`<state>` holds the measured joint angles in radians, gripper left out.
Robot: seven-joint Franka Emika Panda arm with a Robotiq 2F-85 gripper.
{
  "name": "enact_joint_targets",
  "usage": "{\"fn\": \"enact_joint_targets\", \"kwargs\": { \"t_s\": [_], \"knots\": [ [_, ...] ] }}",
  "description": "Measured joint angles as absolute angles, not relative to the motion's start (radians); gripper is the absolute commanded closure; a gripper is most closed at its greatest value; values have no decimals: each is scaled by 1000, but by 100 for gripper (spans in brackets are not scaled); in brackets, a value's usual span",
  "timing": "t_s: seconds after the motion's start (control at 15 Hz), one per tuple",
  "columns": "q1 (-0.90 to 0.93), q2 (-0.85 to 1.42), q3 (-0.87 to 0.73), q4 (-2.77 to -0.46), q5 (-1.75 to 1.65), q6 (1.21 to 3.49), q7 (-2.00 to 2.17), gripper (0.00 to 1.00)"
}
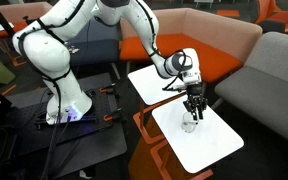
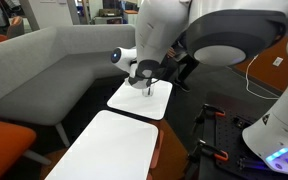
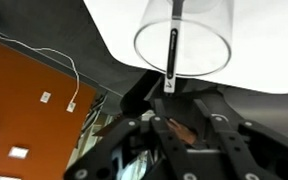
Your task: Put the marker in the glass cup
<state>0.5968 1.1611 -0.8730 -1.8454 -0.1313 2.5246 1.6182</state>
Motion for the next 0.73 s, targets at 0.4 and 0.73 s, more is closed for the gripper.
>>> {"fn": "enact_joint_targets", "kwargs": {
  "t_s": [0.4, 0.73],
  "knots": [
    [571, 1090, -832, -1858, -135, 2562, 1562, 0],
    [505, 871, -749, -1946, -134, 2570, 1430, 0]
  ]
}}
